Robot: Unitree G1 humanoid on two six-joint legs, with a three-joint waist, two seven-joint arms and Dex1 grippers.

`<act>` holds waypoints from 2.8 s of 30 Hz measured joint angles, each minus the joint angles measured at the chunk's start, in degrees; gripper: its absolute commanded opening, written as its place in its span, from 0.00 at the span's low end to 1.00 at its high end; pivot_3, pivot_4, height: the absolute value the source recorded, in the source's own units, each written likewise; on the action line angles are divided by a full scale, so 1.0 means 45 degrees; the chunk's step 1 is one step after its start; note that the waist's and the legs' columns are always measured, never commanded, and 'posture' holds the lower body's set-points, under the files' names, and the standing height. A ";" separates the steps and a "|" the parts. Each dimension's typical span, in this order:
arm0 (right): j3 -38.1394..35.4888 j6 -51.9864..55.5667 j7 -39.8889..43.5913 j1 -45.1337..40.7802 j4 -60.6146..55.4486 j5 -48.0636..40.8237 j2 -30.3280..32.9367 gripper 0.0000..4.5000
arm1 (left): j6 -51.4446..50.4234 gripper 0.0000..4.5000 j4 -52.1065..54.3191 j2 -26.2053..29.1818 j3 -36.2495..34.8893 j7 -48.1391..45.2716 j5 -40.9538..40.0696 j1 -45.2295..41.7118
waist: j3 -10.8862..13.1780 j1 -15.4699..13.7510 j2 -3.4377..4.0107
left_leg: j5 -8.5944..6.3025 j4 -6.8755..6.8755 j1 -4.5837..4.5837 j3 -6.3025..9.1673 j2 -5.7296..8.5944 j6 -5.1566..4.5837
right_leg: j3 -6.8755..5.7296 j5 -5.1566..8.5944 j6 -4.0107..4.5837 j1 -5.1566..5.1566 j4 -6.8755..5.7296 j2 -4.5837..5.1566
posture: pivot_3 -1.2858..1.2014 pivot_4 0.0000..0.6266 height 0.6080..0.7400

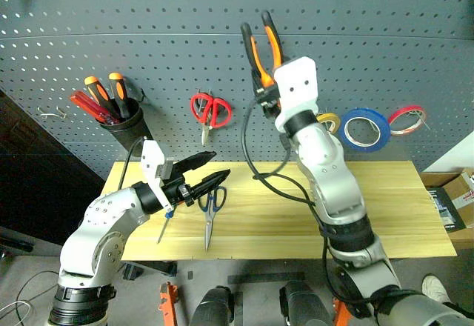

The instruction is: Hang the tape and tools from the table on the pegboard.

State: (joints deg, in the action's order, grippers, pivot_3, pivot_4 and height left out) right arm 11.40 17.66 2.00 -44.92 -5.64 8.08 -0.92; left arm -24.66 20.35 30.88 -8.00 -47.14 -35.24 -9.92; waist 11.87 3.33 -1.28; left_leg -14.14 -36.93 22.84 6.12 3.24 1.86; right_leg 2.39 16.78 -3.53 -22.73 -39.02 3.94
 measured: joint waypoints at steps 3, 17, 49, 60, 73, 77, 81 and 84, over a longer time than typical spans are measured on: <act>-0.0158 -0.1175 -0.0244 -0.0596 0.1501 -0.0035 -0.0083 0.60 | 0.0001 0.68 -0.0002 -0.0119 0.0112 0.0106 0.0001 -0.0222 | 0.0000 -0.0011 0.0000 | 0.0000 -0.0003 0.0004 -0.0001 0.0005 0.0000 | 0.0001 0.0000 0.0000 0.0001 0.0001 0.0002 | 0.52 0.26 1.00; -0.0422 -0.6734 -0.1842 -0.1179 0.7878 0.0527 0.0134 0.60 | 0.0181 0.68 -0.0272 -0.0424 0.0616 0.0349 0.0290 -0.0964 | 0.0000 -0.0014 0.0000 | 0.0006 -0.0006 0.0007 -0.0013 0.0001 0.0006 | 0.0010 -0.0001 0.0001 -0.0010 -0.0011 -0.0002 | 0.53 0.27 1.00; -0.0581 1.0636 0.5433 0.5568 -0.7038 -0.6331 0.3602 0.99 | -0.5824 0.68 -0.2267 -0.1302 0.2786 0.6218 0.4303 -0.0176 | 0.0000 0.0019 -0.0003 | -0.0022 -0.0012 -0.0003 0.0027 -0.0001 -0.0045 | -0.0010 -0.0001 0.0001 0.0032 -0.0005 -0.0015 | 0.49 0.30 1.00; -0.0256 1.1760 0.4898 0.5538 -0.7313 -0.7106 0.3724 0.99 | -0.6886 0.68 -0.4024 -0.3366 0.3091 0.9043 0.6041 -0.0651 | -0.0002 0.0014 -0.0007 | -0.0021 -0.0014 -0.0002 0.0030 0.0007 -0.0043 | -0.0019 -0.0002 0.0000 0.0034 -0.0003 0.0006 | 0.47 0.30 1.00; -0.0286 1.2035 0.4514 0.5338 -0.7660 -0.7599 0.3977 1.00 | -0.7116 0.55 -0.5742 -0.4419 0.2675 0.9530 0.6412 -0.1424 | -0.0005 0.0097 -0.0011 | -0.0021 -0.0016 -0.0005 0.0023 0.0011 -0.0042 | -0.0018 -0.0002 -0.0001 0.0041 0.0001 0.0010 | 0.46 0.30 1.00; -0.0291 1.2040 0.4509 0.5356 -0.7675 -0.7723 0.4062 1.00 | -0.6818 0.27 -0.5952 -0.4475 0.2551 0.9711 0.6498 -0.1468 | -0.0006 0.0120 -0.0012 | -0.0021 -0.0015 -0.0007 0.0026 0.0010 -0.0042 | -0.0020 -0.0002 -0.0001 0.0044 0.0002 0.0010 | 0.46 0.30 1.00; -0.0313 1.2077 0.4579 0.5380 -0.7765 -0.8107 0.4214 1.00 | -0.6426 0.19 -0.6010 -0.4471 0.2550 0.9726 0.6656 -0.1413 | -0.0006 0.0207 -0.0013 | -0.0021 -0.0016 -0.0007 0.0027 0.0011 -0.0042 | -0.0021 -0.0002 -0.0001 0.0048 0.0002 0.0010 | 0.45 0.30 1.00; -0.0401 1.2112 0.4615 0.5389 -0.7993 -0.8247 0.4637 1.00 | -0.6049 0.19 -0.5877 -0.4299 0.2429 0.9195 0.6547 -0.1093 | -0.0006 0.0281 -0.0013 | -0.0021 -0.0016 -0.0006 0.0024 0.0012 -0.0043 | -0.0021 -0.0002 -0.0002 0.0050 0.0008 0.0013 | 0.45 0.31 1.00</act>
State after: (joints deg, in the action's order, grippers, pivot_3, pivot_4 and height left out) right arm 9.59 72.17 22.76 -20.67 -41.61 -29.03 19.94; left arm -51.88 -6.09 11.54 2.93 -5.76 -5.78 -14.83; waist 11.85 4.59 -1.34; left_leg -14.24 -37.00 22.82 6.23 3.30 1.67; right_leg 2.30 16.77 -3.53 -22.50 -38.99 3.99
